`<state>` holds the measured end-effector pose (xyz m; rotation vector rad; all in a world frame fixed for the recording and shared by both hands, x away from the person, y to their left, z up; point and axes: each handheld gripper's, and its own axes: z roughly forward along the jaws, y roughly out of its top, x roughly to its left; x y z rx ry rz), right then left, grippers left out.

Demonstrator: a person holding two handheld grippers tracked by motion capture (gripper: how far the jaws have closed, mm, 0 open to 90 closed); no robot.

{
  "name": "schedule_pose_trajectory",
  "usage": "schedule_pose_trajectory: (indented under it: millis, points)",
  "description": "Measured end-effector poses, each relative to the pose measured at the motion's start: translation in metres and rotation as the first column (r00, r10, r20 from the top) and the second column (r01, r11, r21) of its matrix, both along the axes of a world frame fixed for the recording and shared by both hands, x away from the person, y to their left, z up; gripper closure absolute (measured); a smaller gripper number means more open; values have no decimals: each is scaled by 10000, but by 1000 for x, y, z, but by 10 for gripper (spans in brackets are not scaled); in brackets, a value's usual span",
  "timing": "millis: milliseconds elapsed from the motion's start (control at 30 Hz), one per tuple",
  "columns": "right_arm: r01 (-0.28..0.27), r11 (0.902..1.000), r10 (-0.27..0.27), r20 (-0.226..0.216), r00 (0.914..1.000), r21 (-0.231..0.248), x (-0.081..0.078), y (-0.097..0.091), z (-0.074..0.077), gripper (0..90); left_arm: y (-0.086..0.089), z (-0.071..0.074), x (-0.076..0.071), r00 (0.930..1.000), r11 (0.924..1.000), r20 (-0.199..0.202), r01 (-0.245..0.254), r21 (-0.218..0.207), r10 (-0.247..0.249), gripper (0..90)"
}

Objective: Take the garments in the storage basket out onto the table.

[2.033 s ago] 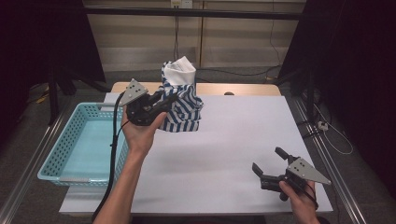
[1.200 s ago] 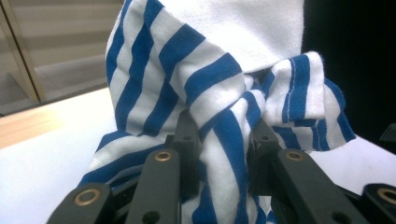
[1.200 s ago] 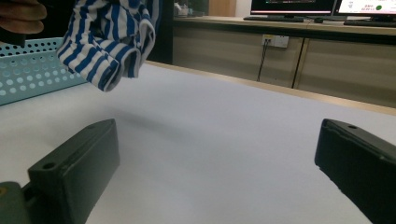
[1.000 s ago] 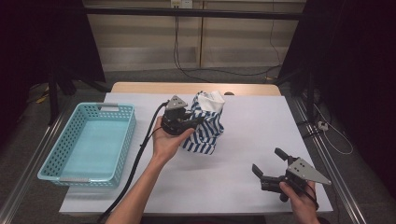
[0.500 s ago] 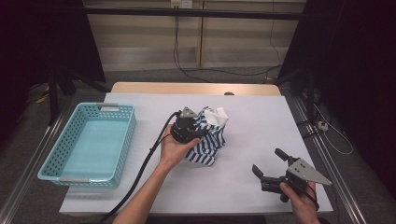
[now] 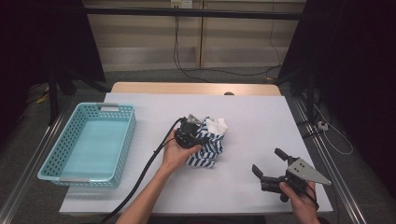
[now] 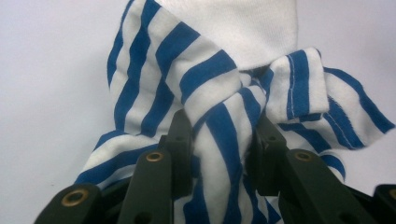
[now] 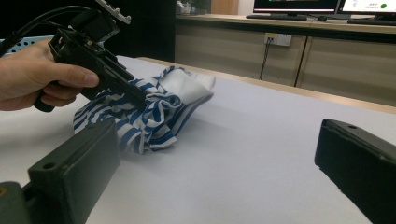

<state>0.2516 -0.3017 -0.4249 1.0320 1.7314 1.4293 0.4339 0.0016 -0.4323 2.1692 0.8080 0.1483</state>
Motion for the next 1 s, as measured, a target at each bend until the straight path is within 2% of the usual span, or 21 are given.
schedule_pose_trajectory:
  millis: [300, 333, 433, 467, 567, 633, 667, 767, 833, 867, 1000]
  points:
    - [-41, 10000, 41, 7, 10000, 36, -1, 0, 0, 0, -7, -14, -1, 9993, 9990, -83, 357, 272, -355, 594]
    - [-1, 10000, 1, -23, 10000, 51, -1, 0, 0, 0, -7, -14, -1, 9995, 9987, -46, 309, 414, -308, 589]
    - [-21, 10000, 21, -32, 10000, 79, -1, 1, 0, 0, -8, -16, 0, 9993, 9995, -290, 259, 185, -253, 578]
    - [-31, 10000, 31, -50, 10000, 73, -1, 1, 0, 0, -7, -16, 0, 9991, 9986, -165, 398, 345, -393, 576]
    - [-64, 10000, 64, 4, 10000, 45, 0, 2, 0, 0, -8, -17, 1, 9979, 9970, -31, 646, 433, -645, 570]
    - [-49, 10000, 50, -45, 10000, 69, 0, 2, 0, 0, -8, -17, 1, 9985, 9976, -47, 550, 431, -549, 565]
    - [-62, 10000, 63, -76, 10000, 38, 0, 3, 0, 0, -8, -17, 1, 9975, 9962, 100, 694, 519, -700, 564]
    - [-75, 10000, 75, -62, 10000, 27, 0, 3, 0, 0, -9, -17, -1, 9970, 9954, 246, 723, 623, -739, 547]
    - [-86, 10000, 86, -53, 9999, 29, 0, 3, 0, 0, -10, -16, -3, 9977, 9958, 219, 618, 676, -634, 526]
    - [-79, 10000, 79, -55, 10000, 19, 0, 3, 0, 0, -11, -17, -4, 9987, 9972, 104, 499, 561, -506, 510]
    - [-38, 10000, 38, -60, 10000, -24, 0, 2, 0, 0, -9, -15, -4, 9982, 9968, 70, 589, 541, -594, 408]
